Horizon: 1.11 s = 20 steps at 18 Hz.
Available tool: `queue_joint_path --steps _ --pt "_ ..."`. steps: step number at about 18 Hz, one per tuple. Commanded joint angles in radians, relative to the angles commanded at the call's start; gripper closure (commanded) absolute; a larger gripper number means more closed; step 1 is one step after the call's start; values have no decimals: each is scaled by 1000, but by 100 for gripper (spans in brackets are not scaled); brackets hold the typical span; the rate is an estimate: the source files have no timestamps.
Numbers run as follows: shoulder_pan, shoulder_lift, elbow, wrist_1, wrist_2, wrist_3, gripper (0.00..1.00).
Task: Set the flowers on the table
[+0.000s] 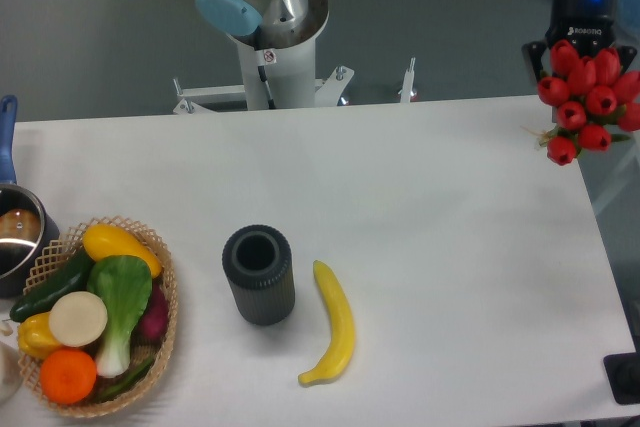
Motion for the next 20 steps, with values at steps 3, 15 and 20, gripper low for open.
queue_joint_path --steps 3,15,20 --pt "-5 -5 0 0 2 0 61" --pt "-12 2 8 -3 80 -9 61" --pt "-173 -55 12 -2 245 0 61"
